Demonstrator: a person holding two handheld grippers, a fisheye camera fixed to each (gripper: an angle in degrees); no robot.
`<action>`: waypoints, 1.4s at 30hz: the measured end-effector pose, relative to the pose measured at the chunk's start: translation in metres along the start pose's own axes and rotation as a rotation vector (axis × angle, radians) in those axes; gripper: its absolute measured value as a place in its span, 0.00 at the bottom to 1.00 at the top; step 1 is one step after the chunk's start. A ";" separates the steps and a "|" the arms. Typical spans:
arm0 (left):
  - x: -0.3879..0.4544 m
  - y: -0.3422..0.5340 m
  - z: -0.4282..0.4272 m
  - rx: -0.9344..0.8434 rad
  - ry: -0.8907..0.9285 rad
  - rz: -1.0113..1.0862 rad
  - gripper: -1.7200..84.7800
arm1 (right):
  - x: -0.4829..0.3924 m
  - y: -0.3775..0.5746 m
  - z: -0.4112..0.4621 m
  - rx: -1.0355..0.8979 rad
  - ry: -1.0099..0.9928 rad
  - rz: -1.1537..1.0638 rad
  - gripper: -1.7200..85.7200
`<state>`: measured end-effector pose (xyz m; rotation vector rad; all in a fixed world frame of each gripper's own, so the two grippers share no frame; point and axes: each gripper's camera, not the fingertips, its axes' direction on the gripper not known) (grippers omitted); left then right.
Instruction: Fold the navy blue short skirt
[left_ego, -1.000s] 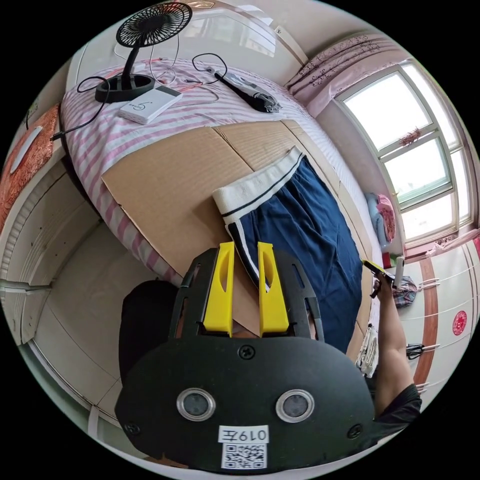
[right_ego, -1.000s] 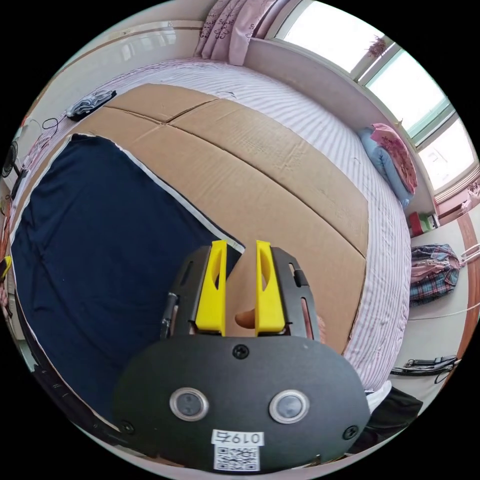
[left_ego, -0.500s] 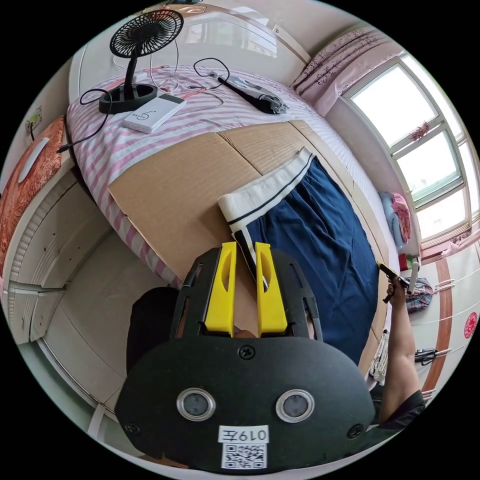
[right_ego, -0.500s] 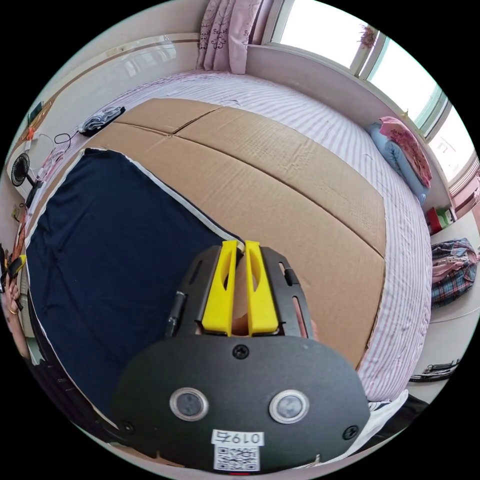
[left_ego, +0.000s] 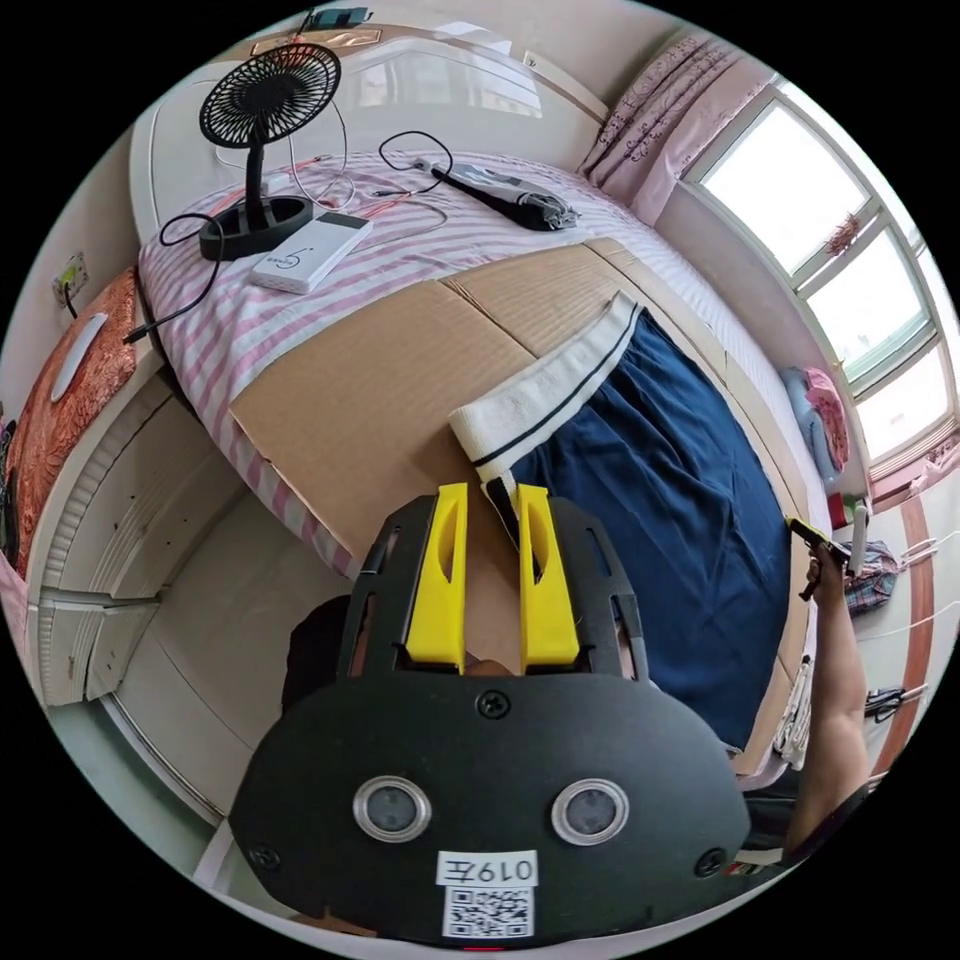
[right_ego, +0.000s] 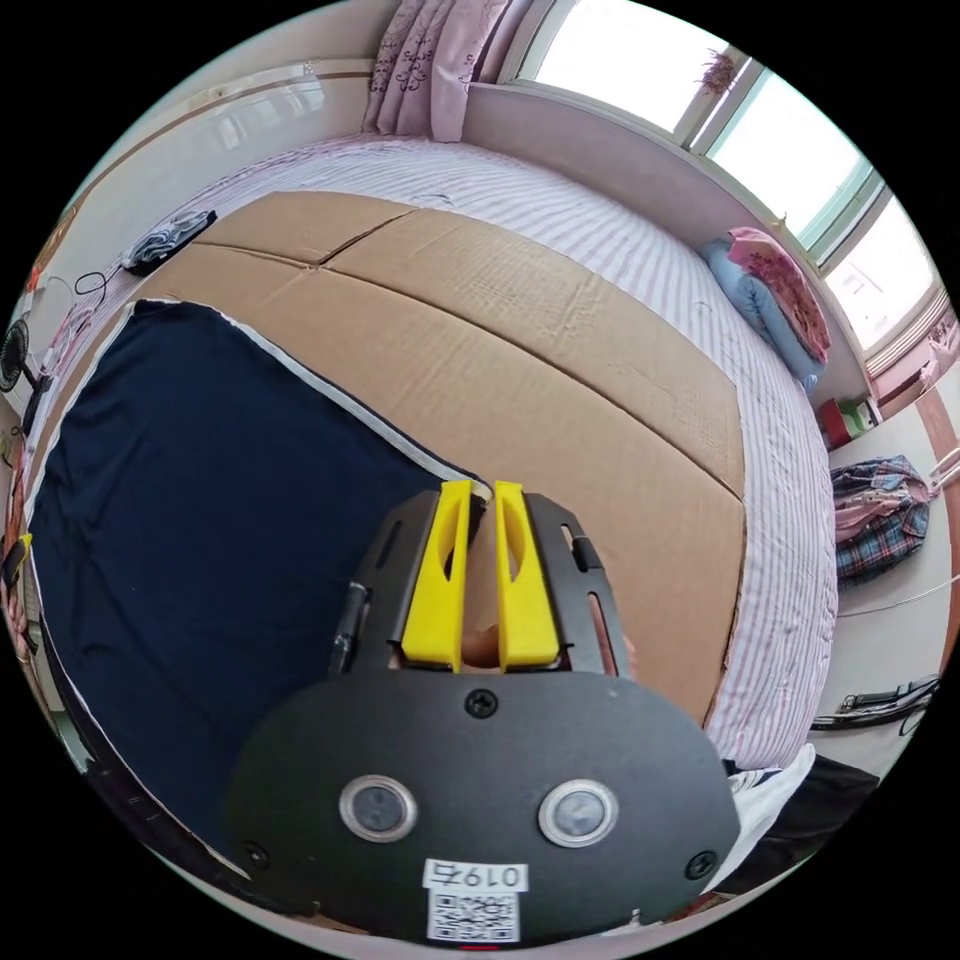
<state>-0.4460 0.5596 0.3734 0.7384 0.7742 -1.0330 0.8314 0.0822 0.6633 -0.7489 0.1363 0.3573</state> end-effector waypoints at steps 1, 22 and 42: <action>0.003 -0.003 -0.001 -0.003 0.011 -0.001 0.10 | 0.002 0.009 -0.008 0.040 0.048 0.034 0.08; 0.271 -0.040 -0.077 0.167 -0.077 0.406 0.04 | -0.216 0.425 -0.212 0.345 -0.060 -0.390 0.09; 0.856 0.154 -0.036 -0.013 0.295 1.745 0.09 | -0.170 0.587 -0.186 0.170 -0.040 -0.447 0.08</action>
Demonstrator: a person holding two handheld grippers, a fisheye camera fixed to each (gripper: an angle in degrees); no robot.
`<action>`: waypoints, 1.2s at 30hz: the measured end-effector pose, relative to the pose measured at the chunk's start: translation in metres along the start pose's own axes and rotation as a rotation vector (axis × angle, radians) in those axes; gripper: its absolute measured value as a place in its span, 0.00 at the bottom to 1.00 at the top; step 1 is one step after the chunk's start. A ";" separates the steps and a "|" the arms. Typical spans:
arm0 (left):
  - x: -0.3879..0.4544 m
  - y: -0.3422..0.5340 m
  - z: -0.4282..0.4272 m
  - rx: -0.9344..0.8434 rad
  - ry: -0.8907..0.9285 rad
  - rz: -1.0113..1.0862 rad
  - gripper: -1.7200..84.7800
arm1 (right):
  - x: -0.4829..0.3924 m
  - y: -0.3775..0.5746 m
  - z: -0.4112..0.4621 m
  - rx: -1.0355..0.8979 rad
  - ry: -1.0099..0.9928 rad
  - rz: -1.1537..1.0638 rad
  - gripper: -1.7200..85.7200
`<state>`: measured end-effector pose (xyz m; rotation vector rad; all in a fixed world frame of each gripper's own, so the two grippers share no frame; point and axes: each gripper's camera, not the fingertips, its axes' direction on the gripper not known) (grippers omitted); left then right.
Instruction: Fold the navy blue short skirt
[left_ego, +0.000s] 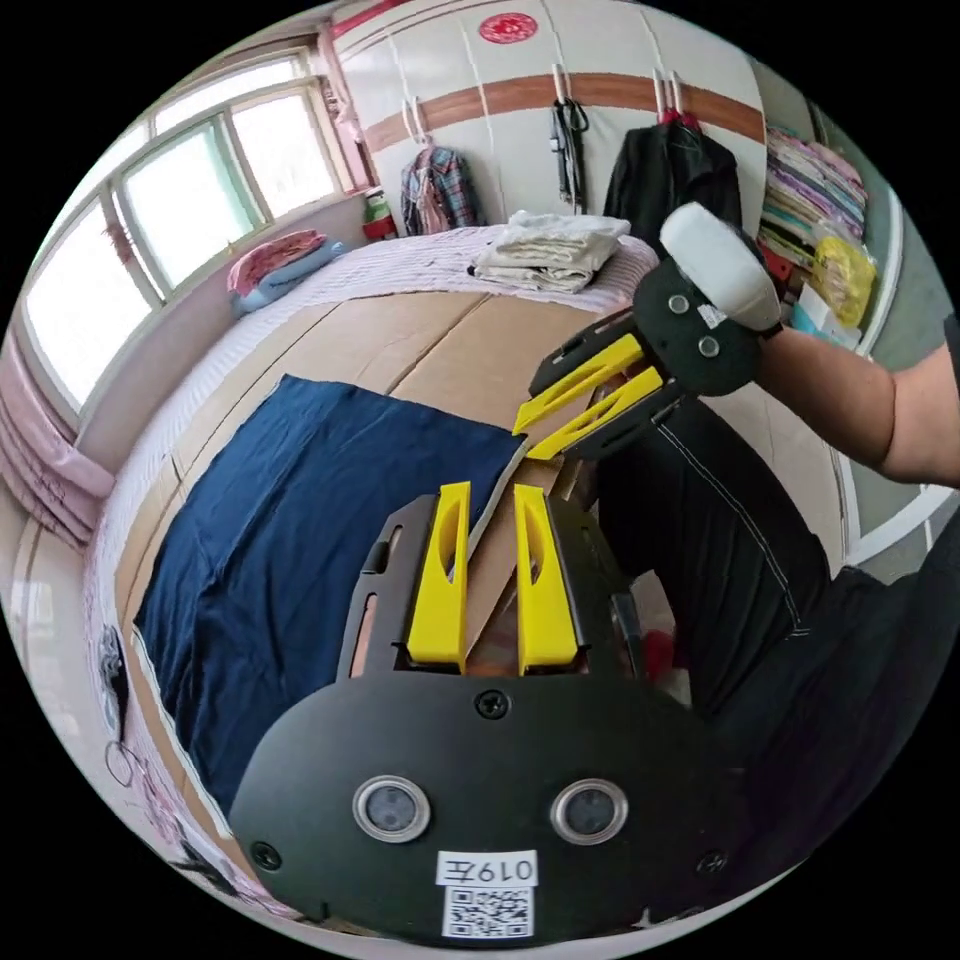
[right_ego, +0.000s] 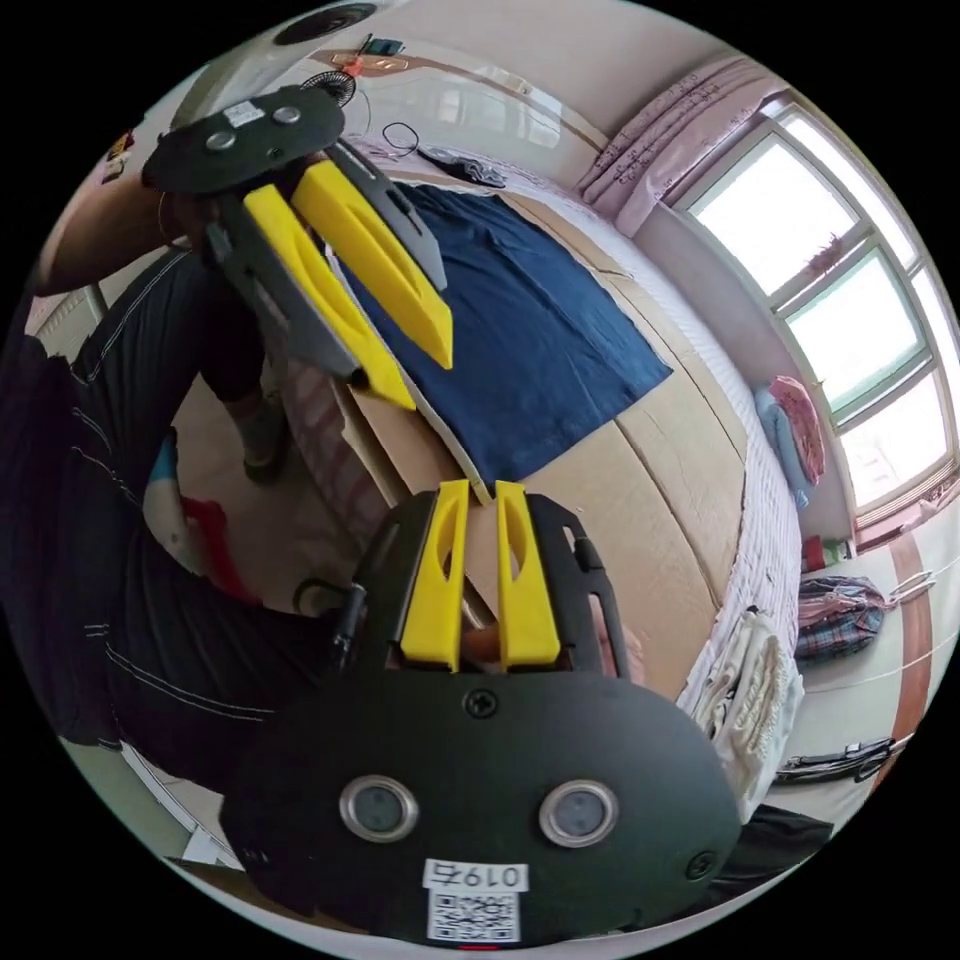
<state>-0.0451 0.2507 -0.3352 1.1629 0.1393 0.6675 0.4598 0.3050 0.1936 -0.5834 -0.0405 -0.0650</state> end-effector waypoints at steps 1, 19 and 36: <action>0.001 -0.010 0.007 -0.020 -0.016 0.026 0.09 | 0.006 0.006 -0.005 0.020 -0.023 0.017 0.08; -0.384 -0.287 0.192 -0.283 0.152 -0.653 0.09 | 0.184 -0.011 0.040 0.103 -0.120 0.792 0.10; -0.455 -0.435 0.356 -0.619 -0.065 -0.688 0.04 | 0.193 -0.005 0.051 0.077 -0.329 0.806 0.02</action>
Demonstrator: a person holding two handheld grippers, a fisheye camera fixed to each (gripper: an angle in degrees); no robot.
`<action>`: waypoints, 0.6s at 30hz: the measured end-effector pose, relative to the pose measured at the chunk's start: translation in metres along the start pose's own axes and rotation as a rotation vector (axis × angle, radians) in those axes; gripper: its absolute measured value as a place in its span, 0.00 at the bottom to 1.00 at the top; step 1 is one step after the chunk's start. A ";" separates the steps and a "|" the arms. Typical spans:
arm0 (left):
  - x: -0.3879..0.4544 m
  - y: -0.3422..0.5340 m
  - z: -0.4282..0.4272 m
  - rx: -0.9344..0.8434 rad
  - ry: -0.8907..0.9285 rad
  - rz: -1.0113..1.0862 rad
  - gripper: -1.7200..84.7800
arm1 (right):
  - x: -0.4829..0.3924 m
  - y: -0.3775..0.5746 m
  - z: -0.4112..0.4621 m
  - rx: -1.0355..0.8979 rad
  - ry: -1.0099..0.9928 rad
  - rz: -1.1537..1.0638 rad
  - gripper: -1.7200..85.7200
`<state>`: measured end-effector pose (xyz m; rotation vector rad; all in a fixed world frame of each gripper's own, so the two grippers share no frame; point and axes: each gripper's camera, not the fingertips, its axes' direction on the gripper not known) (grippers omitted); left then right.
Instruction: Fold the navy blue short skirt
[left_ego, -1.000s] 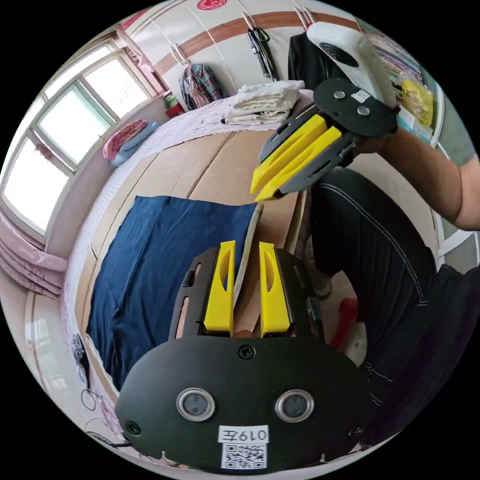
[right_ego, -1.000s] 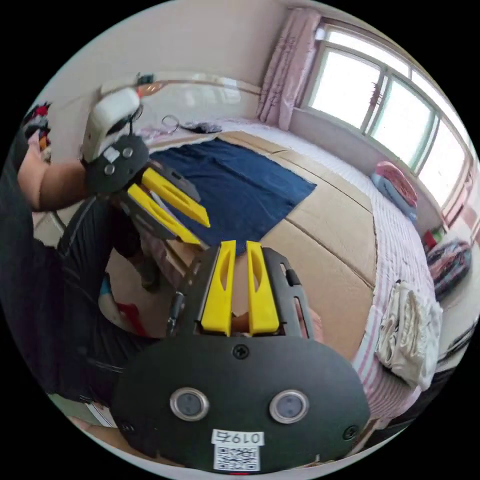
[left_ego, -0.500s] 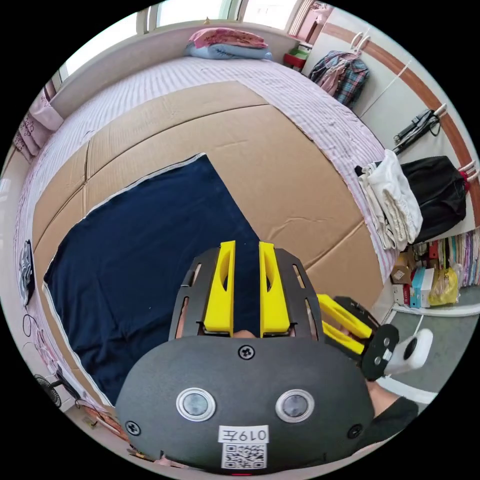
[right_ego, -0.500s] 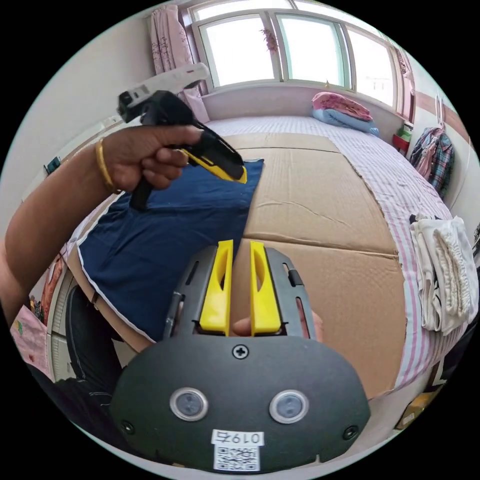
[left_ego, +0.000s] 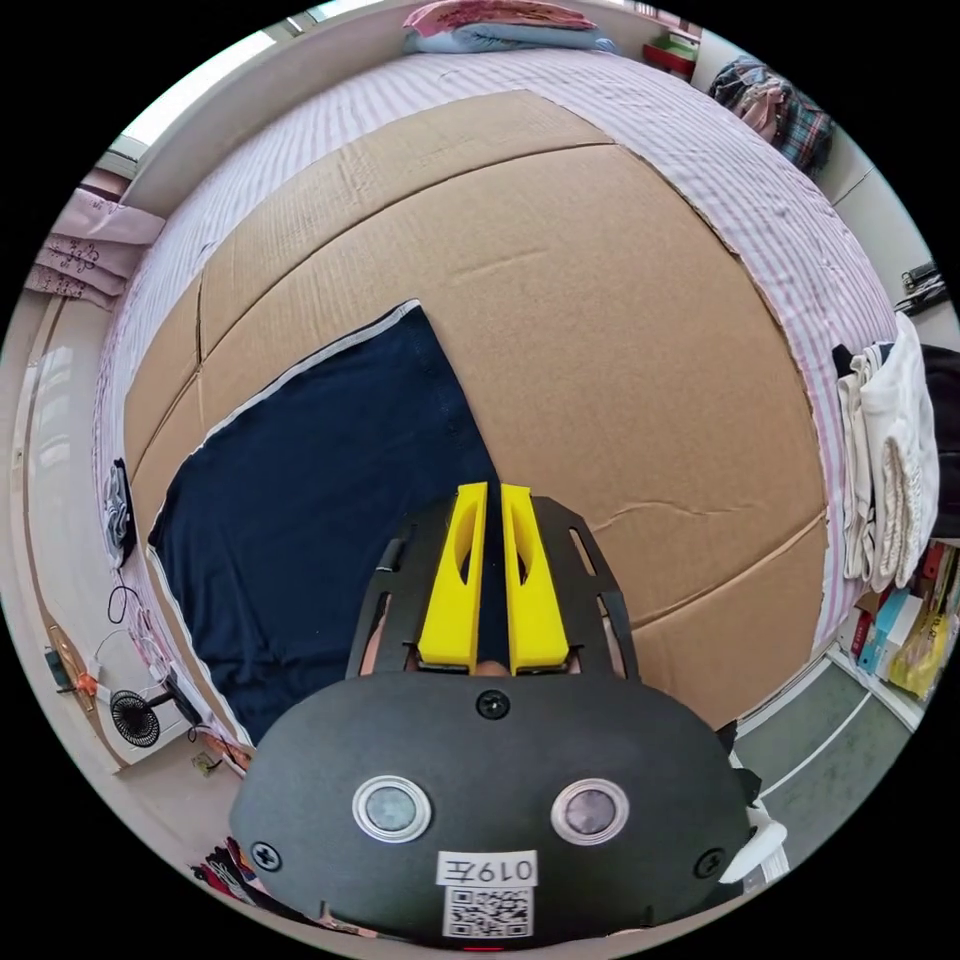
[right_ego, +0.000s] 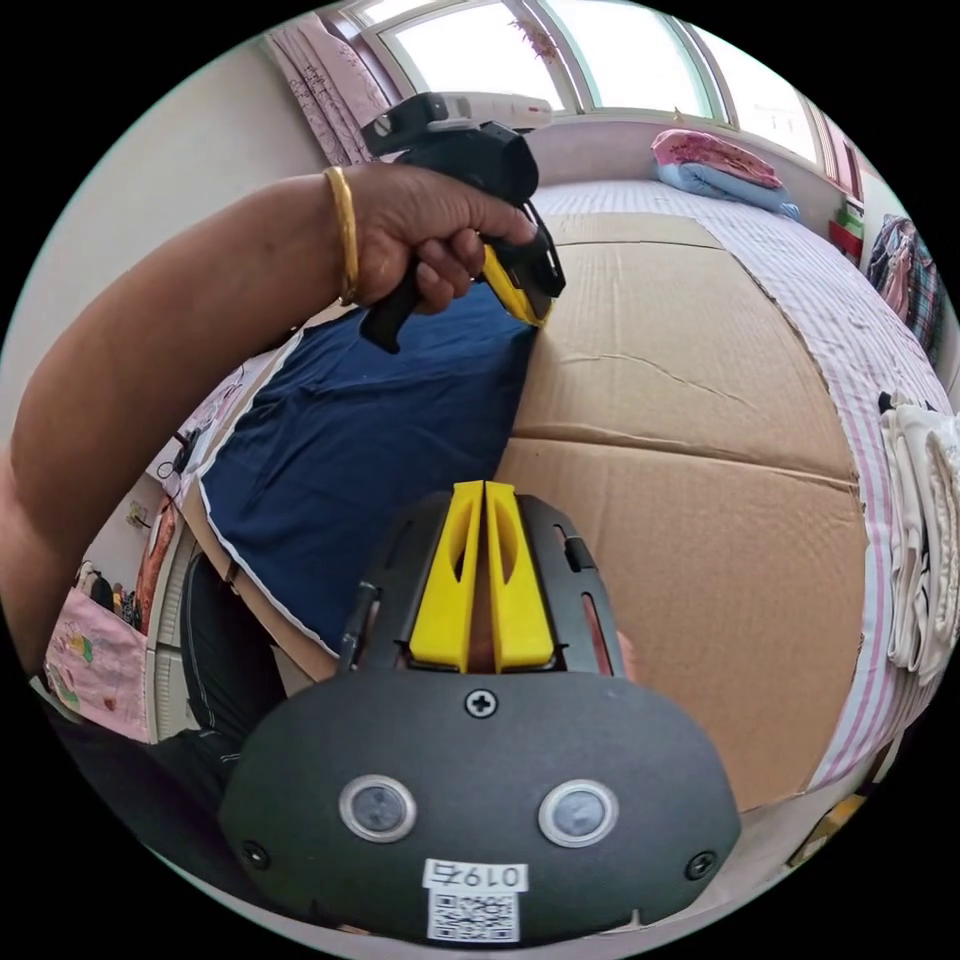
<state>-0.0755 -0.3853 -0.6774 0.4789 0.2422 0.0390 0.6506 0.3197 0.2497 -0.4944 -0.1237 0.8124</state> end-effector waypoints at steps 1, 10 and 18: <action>0.000 -0.002 0.001 0.001 -0.006 0.000 0.04 | -0.002 0.001 0.000 0.005 0.001 0.000 0.01; -0.025 -0.022 0.015 0.045 0.058 -0.015 0.03 | -0.049 0.013 0.005 0.035 0.127 -0.113 0.01; -0.092 -0.020 0.047 0.069 0.244 -0.028 0.03 | -0.121 0.028 0.019 0.082 0.376 -0.296 0.01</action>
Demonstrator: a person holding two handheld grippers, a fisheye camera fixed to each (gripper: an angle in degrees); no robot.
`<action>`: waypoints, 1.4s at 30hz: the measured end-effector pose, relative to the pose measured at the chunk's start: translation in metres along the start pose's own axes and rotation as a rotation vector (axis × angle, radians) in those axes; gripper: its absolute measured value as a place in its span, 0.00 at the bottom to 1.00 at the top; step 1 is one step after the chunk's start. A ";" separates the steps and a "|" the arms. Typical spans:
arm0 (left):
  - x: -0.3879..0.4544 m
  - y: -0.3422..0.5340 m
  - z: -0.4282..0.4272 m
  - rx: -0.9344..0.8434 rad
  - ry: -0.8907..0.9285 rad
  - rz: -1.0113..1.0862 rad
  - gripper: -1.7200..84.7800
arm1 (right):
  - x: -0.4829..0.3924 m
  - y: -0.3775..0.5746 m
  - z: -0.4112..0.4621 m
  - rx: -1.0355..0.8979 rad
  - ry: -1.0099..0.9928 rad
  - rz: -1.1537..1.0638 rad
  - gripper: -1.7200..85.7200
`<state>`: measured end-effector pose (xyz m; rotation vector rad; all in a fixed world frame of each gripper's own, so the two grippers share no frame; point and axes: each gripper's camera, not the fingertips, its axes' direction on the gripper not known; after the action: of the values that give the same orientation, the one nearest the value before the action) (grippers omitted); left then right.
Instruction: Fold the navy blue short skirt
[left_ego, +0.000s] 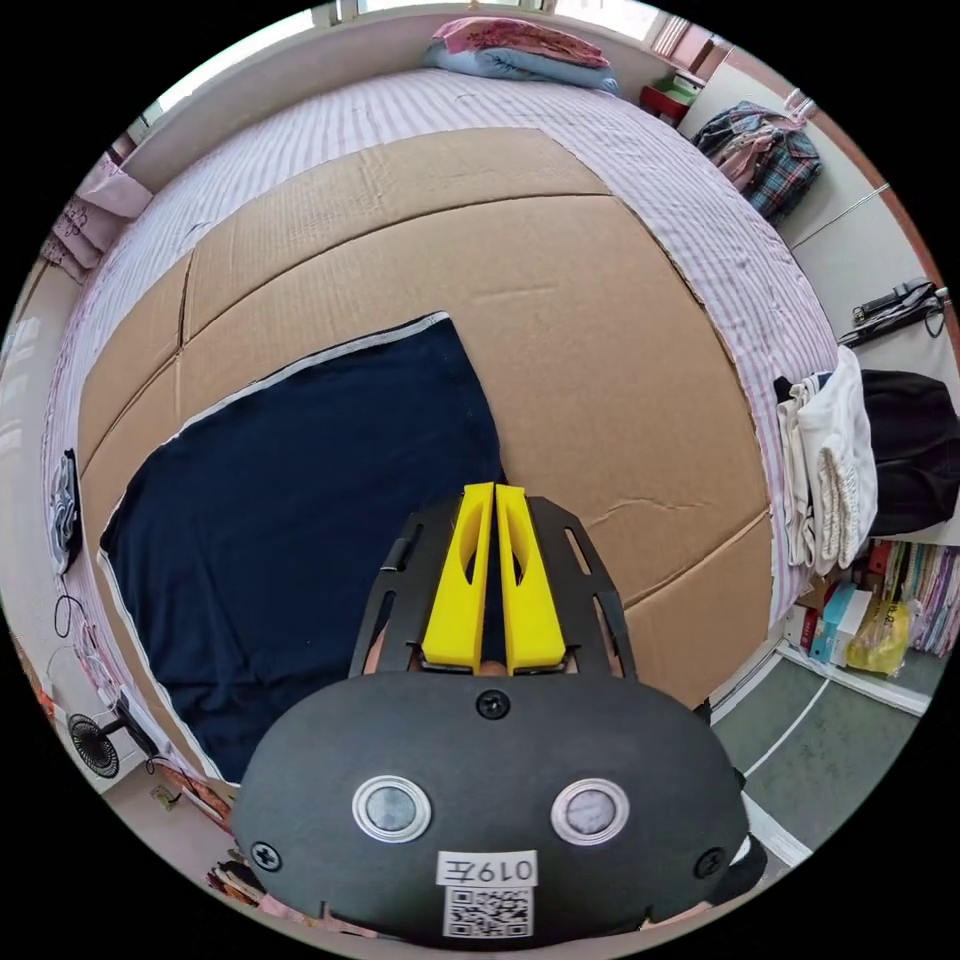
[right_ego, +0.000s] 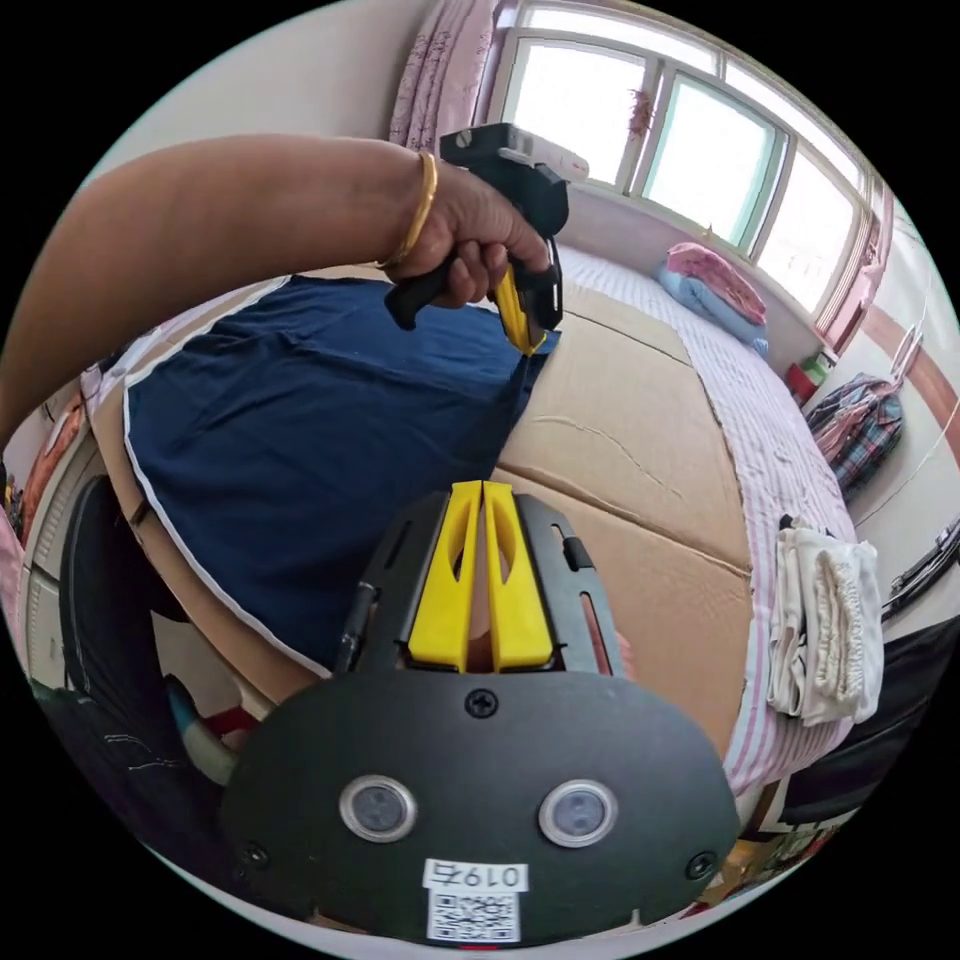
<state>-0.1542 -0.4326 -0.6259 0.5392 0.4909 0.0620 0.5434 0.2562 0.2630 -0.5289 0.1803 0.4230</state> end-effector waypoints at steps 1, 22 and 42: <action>-0.006 0.001 0.001 0.004 0.005 -0.007 0.03 | -0.011 -0.001 -0.001 0.006 0.038 -0.023 0.01; -0.120 0.059 0.047 -0.026 -0.116 0.025 0.03 | -0.084 -0.058 -0.049 0.027 0.026 -0.333 0.06; 0.012 0.129 0.045 0.187 -0.015 0.963 0.06 | 0.220 -0.149 -0.050 0.008 -0.532 0.307 0.09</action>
<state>-0.1137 -0.3413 -0.5327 0.9217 0.1847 0.9372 0.8028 0.1891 0.2277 -0.3655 -0.2534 0.8454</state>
